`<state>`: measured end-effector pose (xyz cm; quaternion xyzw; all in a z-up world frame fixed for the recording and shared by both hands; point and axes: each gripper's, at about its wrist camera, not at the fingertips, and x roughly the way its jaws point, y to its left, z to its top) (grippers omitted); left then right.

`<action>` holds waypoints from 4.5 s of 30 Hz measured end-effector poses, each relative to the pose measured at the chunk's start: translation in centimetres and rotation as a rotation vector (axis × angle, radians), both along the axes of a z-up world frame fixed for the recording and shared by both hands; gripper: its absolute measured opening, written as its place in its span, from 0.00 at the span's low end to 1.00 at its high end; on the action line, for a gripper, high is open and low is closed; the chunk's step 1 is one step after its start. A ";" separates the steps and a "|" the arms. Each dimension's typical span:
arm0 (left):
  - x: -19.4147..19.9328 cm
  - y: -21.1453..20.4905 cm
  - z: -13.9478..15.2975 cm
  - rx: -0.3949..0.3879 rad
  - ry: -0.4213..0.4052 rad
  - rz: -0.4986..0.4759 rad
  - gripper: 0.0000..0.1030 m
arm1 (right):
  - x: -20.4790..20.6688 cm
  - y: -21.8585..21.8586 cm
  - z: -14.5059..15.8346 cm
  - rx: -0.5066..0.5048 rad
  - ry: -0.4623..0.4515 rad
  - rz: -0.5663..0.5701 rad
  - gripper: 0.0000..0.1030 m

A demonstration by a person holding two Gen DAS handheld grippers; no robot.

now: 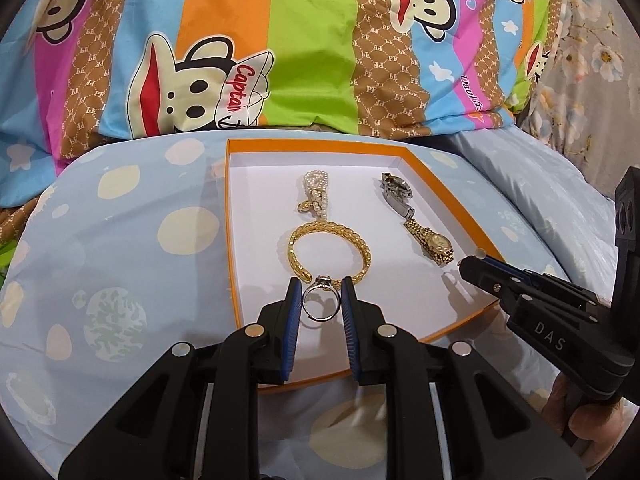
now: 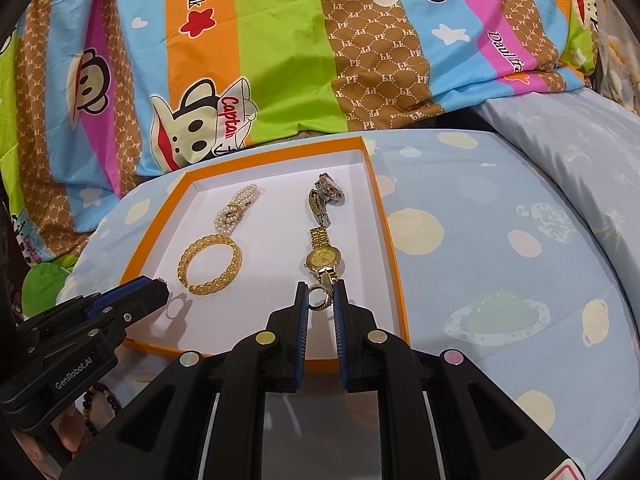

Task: Organize jewelry
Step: 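Carry the silver ring and gold earrings over the orange box with both grippers, then open both grippers to drop the ring and earrings into the box, then move the left gripper to the black-bead bracelet while the right gripper reaches the gold charm earrings, then close the right gripper on the charm earrings while the left gripper closes on the bracelet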

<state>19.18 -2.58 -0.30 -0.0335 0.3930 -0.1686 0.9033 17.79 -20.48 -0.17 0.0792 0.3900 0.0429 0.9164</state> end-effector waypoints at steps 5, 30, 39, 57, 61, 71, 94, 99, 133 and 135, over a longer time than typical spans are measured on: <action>0.1 -0.1 -0.2 0.003 0.003 0.001 0.19 | 0.1 0.0 -0.1 -0.003 0.001 0.000 0.11; 0.1 1.6 0.4 -0.053 -0.024 0.060 0.21 | -0.8 -0.3 0.5 0.005 -0.056 -0.016 0.28; -0.8 2.8 1.5 -0.064 -0.066 0.110 0.21 | -2.1 -0.8 1.4 -0.009 -0.099 -0.039 0.28; -10.0 8.7 0.5 -0.066 0.036 0.169 0.33 | -11.3 0.9 0.2 0.054 -0.037 -0.011 0.28; -11.2 8.7 0.3 -0.061 0.045 0.160 0.40 | -12.5 1.7 0.0 0.058 -0.032 0.002 0.28; -12.3 7.4 -0.3 -0.029 0.059 0.135 0.53 | -14.0 2.8 -0.4 0.062 -0.007 0.024 0.29; -12.3 6.6 -0.4 0.017 0.049 0.111 0.57 | -12.6 5.3 -1.5 0.013 0.072 0.076 0.30; -12.3 6.6 -0.4 0.018 0.050 0.110 0.57 | -12.0 5.8 -1.6 -0.004 0.080 0.078 0.30; -11.0 4.7 -1.3 0.087 0.094 0.058 0.72 | -12.2 4.3 -1.0 0.061 0.043 0.034 0.15; -10.8 4.5 -1.3 0.098 0.095 0.057 0.72 | -12.2 4.3 -1.0 0.061 0.043 0.033 0.15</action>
